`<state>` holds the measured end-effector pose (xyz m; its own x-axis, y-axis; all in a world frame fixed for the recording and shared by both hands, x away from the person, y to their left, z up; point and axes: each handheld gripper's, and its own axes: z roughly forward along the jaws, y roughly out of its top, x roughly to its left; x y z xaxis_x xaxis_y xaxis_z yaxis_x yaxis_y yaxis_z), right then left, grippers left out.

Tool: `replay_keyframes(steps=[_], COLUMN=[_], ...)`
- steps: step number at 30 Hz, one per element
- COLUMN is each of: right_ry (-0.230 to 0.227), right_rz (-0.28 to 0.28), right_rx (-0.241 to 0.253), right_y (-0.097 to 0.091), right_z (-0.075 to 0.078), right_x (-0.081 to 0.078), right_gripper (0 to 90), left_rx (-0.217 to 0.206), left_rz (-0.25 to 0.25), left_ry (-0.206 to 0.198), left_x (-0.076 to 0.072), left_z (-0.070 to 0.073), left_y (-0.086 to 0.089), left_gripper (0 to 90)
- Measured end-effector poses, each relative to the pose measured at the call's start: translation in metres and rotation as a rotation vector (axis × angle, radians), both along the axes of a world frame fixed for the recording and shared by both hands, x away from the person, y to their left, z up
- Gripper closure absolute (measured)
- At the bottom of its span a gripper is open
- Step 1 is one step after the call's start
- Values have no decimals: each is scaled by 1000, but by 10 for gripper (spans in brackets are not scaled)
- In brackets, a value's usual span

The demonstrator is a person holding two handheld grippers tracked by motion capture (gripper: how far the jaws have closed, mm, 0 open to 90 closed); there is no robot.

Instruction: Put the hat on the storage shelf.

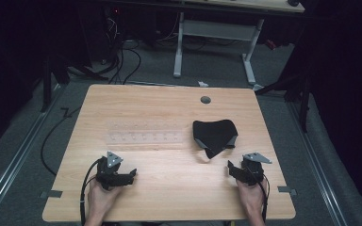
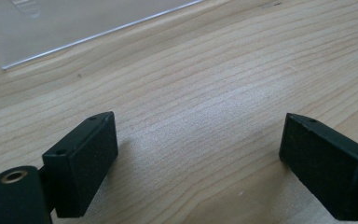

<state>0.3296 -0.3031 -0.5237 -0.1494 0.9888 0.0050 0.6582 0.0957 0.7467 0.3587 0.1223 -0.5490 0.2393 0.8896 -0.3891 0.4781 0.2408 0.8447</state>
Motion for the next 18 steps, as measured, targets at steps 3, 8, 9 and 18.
replay_keyframes(steps=[3, 8, 9, 18], right_ry=[-24, -56, -67, -104], right_rz=[6, 1, 3, 5], right_rx=[9, 25, 30, 45], right_y=[-1, -2, -2, -3], right_z=[6, 13, 15, 30], right_x=[-4, -8, -8, -7], right_gripper=[352, 364, 368, 369], left_rx=[0, 0, 0, 0], left_rz=[0, 0, 0, 0], left_ry=[0, 0, 0, 0], left_x=[0, 0, 0, 0], left_z=[0, 0, 0, 0], left_y=[0, 0, 0, 0], left_gripper=[118, 118, 118, 119])
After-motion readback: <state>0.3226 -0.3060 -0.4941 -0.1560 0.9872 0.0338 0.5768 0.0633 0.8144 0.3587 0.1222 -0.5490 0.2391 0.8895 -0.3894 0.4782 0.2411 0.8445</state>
